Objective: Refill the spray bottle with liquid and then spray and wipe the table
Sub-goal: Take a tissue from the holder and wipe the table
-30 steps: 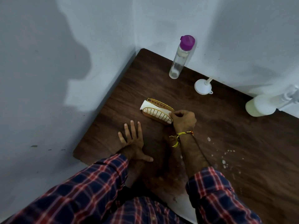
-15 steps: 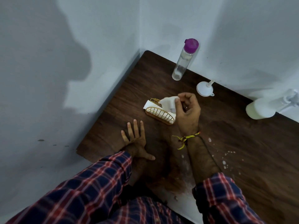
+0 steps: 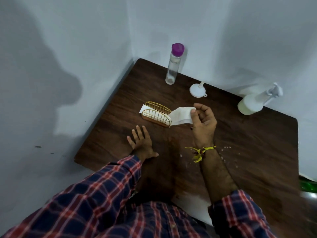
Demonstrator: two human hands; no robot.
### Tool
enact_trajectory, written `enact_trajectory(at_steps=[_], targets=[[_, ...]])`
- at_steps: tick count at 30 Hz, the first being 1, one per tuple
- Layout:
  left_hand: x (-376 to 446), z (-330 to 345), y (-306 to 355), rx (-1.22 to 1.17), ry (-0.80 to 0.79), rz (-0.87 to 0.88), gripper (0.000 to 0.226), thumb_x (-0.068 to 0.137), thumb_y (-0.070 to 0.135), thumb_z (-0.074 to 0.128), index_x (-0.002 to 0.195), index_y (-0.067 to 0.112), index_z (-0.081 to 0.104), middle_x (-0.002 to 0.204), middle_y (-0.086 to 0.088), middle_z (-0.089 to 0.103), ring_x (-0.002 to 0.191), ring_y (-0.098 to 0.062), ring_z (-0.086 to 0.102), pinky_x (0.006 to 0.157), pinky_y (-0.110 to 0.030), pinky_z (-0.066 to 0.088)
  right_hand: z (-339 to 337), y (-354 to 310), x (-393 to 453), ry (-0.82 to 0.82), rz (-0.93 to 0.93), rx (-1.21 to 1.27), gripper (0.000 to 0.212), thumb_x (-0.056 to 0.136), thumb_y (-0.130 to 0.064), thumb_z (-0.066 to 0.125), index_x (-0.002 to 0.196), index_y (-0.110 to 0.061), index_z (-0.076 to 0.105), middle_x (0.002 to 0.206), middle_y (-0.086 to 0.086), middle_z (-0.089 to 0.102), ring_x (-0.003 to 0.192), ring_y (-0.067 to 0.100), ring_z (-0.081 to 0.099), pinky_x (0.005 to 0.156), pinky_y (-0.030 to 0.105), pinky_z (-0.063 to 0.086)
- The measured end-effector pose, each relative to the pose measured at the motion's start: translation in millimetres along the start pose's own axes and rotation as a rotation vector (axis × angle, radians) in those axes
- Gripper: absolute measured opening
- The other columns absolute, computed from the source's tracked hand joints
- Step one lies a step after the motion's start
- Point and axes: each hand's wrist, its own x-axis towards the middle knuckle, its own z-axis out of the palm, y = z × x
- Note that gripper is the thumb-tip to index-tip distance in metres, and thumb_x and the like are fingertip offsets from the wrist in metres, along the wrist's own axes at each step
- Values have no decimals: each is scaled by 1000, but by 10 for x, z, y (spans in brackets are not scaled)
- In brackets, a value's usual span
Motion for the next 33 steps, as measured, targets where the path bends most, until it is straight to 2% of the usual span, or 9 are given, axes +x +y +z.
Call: enact_trajectory(at_steps=[2,7,11,14,17,20,24,27,33], targets=[[-41,115,144,-51,66,35,150,61,55,84,146,4,-29,154,-21,-32,144,-39,-24,116,-61,-6,-166,64,-1,59,42,22,14,94,-3,64,106,-9,65,89,2,71,78,1,67,73,19,55],[-5,366,159,55,-28,140,161,51,72,78,143,5,-35,150,-19,-40,139,-39,-35,115,-61,-11,-576,209,164,195,100,-28,13,94,-2,64,106,-7,66,86,-5,68,70,-7,65,70,16,51],[59,381,160,137,-46,135,163,47,79,74,142,4,-36,148,-21,-43,137,-42,-37,112,-64,-13,-553,232,525,190,149,-14,15,95,1,61,108,-4,65,86,0,65,65,-5,64,61,13,51],[96,380,181,152,-71,125,164,48,79,74,140,4,-38,146,-21,-46,134,-43,-40,109,-64,-15,-582,346,815,223,174,-43,16,93,2,62,107,-2,66,92,6,68,75,5,62,68,19,52],[113,407,177,163,-72,131,164,47,81,72,140,4,-39,145,-22,-46,133,-44,-41,107,-65,-16,-810,620,884,209,192,-443,20,91,-4,62,109,-2,70,107,16,70,91,23,66,89,36,54],[136,444,178,175,-46,127,165,45,83,71,140,5,-38,146,-21,-45,134,-44,-40,108,-66,-14,-978,885,755,220,123,-924,29,92,-16,61,119,-10,68,126,18,61,115,37,60,101,38,45],[145,453,184,180,-46,115,164,45,84,70,139,5,-39,146,-22,-45,134,-45,-39,108,-66,-14,-674,1185,643,-236,-18,-1027,49,102,-23,51,146,-1,46,152,20,45,144,34,38,120,39,24],[140,456,188,186,-50,113,163,47,83,70,140,5,-39,146,-21,-45,135,-44,-40,108,-65,-14,-424,1347,707,-381,6,-1204,66,106,-38,37,156,0,18,164,20,20,154,33,14,125,44,11],[124,457,206,176,-33,113,164,45,84,68,140,4,-38,147,-22,-43,135,-44,-39,109,-66,-11,-267,1408,349,-644,-57,-1283,78,99,-52,16,155,3,23,162,25,21,153,40,17,124,50,15]])
